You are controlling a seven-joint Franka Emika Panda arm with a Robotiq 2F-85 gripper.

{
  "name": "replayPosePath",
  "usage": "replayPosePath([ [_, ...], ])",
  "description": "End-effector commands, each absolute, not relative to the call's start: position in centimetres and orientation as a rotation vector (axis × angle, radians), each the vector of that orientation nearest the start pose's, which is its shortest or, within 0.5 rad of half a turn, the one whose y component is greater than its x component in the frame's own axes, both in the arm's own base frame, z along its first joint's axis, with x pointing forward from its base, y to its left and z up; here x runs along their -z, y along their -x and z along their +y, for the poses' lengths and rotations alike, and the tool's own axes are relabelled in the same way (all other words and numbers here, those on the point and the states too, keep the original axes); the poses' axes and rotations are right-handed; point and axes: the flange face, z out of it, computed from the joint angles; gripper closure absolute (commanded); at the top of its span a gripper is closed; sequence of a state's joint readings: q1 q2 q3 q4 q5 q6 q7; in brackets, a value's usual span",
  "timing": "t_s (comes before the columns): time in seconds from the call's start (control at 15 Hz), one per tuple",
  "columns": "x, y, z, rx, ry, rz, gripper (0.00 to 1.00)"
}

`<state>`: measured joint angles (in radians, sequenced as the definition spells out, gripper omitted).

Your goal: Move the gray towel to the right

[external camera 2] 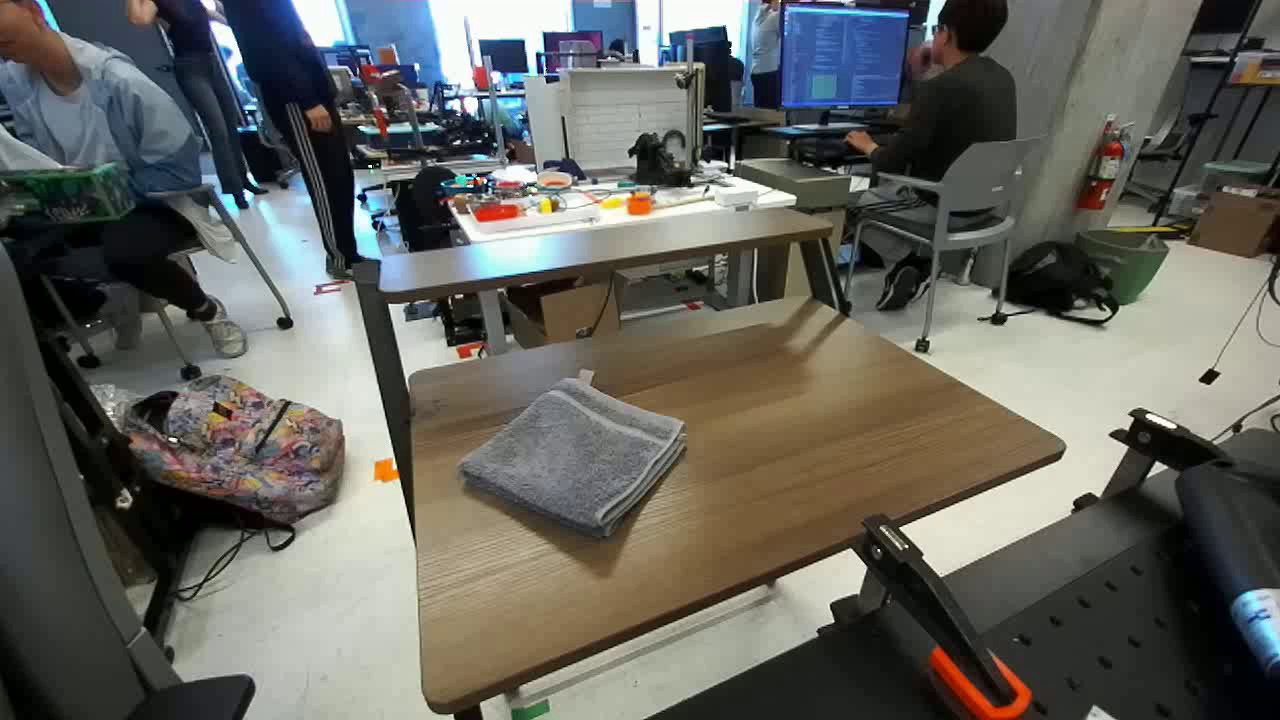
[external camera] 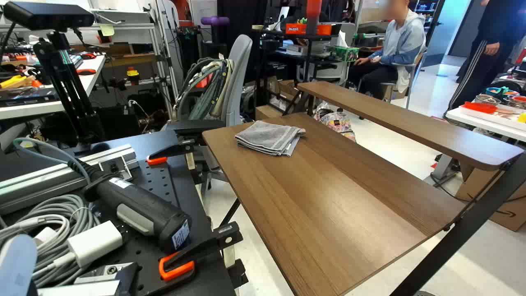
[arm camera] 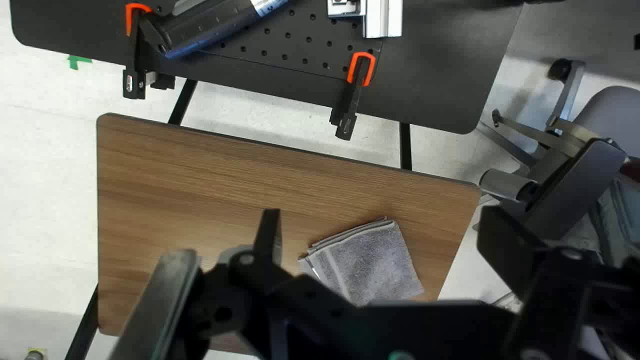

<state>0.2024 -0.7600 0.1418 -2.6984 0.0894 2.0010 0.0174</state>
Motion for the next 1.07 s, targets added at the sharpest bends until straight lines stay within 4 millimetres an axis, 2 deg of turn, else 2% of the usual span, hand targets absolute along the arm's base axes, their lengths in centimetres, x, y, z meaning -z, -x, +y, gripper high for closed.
replayPosePath([
  [0.0,-45.5,-30.5,11.4,0.095,3.12,-0.402,0.0],
  [0.33,-45.1,-32.6,12.9,0.183,3.095,-0.333,0.0],
  [0.53,-44.2,-34.8,14.4,0.237,3.084,-0.296,0.0],
  [0.8,-41.0,-40.0,16.7,0.218,3.063,-0.225,0.0],
  [1.0,-37.5,-43.7,18.3,0.165,3.059,-0.162,0.0],
])
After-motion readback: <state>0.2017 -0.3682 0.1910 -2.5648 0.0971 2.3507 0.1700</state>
